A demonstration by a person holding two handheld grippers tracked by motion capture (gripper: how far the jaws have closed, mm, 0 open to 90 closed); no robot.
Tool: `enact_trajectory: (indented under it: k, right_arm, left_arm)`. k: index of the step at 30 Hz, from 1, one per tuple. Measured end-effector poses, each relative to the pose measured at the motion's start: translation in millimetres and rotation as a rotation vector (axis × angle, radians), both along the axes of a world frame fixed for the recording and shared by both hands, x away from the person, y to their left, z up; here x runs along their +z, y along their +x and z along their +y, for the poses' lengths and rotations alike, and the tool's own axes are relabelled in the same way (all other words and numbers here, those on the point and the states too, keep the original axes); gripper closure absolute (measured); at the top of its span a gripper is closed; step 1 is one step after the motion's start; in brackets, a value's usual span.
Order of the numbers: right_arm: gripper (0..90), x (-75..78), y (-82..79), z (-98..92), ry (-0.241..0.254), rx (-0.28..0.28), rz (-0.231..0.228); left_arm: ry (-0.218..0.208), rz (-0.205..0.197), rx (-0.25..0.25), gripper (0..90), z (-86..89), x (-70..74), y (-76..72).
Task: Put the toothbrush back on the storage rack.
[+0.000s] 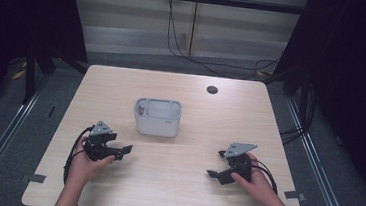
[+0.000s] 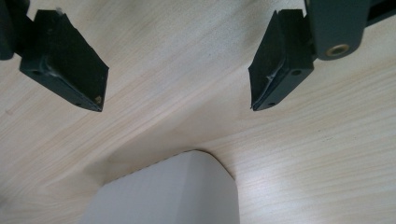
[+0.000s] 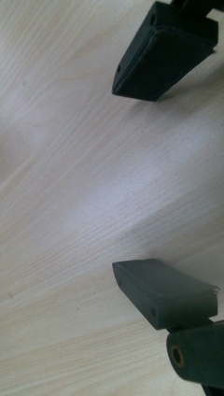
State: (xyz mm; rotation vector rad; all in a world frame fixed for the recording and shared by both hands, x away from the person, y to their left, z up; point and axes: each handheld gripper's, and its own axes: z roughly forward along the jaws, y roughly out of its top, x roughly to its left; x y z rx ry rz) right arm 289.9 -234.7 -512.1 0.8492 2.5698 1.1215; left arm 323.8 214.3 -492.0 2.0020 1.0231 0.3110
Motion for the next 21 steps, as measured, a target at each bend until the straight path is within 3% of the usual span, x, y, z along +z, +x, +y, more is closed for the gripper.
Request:
enact_trajectory:
  k: [9, 15, 21]
  right_arm:
    - [12.4, 0.0, 0.0, 0.0, 0.0, 0.0, 0.0]
    - [12.4, 0.0, 0.0, 0.0, 0.0, 0.0, 0.0]
    - [12.4, 0.0, 0.0, 0.0, 0.0, 0.0, 0.0]
  left_arm:
    - [0.008, 0.009, -0.003, 19.5, 0.4, -3.6, 0.0]
    - [0.044, 0.015, -0.004, 19.5, 0.7, -8.0, 0.8]
    - [0.048, 0.018, -0.009, 19.5, -0.8, -10.2, 0.7]
